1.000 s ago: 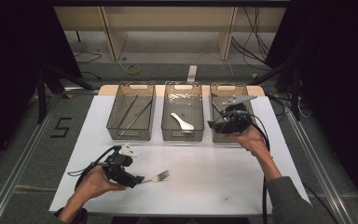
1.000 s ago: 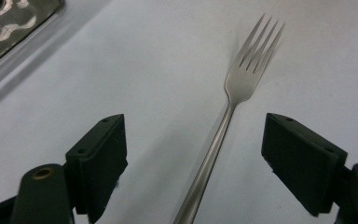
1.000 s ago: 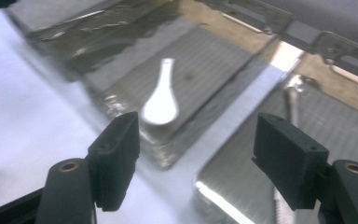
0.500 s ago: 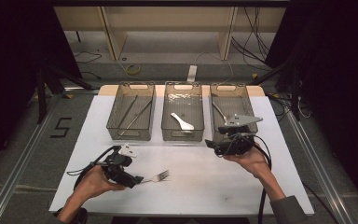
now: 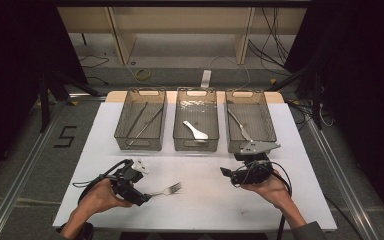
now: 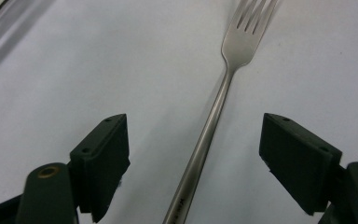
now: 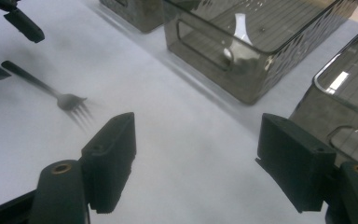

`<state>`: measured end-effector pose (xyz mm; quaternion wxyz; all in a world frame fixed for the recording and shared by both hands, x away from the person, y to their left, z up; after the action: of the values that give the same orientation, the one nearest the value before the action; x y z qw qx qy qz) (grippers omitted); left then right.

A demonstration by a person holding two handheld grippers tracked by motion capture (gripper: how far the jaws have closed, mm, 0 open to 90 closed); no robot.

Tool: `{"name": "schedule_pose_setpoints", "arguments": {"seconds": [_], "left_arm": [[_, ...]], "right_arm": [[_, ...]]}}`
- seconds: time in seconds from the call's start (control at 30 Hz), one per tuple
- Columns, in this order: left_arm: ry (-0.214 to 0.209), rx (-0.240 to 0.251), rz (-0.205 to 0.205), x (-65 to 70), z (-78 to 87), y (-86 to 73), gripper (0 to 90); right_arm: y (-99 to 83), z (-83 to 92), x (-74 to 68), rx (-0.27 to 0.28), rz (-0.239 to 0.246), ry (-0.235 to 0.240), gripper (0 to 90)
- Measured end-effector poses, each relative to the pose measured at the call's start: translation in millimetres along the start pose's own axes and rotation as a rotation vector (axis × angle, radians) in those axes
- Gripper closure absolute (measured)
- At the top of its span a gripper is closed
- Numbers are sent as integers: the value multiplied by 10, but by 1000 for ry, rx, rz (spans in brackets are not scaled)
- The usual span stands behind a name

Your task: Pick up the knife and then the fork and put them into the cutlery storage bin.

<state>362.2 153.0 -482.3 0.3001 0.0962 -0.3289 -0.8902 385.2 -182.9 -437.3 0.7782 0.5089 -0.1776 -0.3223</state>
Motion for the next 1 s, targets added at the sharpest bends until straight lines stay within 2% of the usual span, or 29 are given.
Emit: {"name": "schedule_pose_setpoints", "arguments": {"seconds": [0.1,0.4,0.47,0.8,1.0], "left_arm": [[-3,-33,-17,6,-5,-16,286],[-5,-128,-6,40,-81,-50,487],[-7,-160,-20,38,-101,-64,515],[-21,-194,-16,38,-155,-88,635],[-14,-216,-38,34,-173,-85,674]], "right_arm": [[-44,15,-48,-6,-1,11,289],[-164,44,-163,-39,8,31,289],[-177,49,-178,-41,9,35,289],[-216,61,-235,-51,16,48,289],[-227,47,-236,-60,16,53,289]]}}
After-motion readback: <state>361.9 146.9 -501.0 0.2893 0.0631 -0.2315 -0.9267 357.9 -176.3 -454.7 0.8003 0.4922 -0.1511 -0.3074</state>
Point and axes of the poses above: each handheld gripper's, and its own axes: z roughly backward along the jaws, y roughly out of its top, x roughly to its right, the point moved 4 cm from there along -z, roughly forward along the jaws, and after that the axes turned 15 degrees about x, right-handed, at the moved point
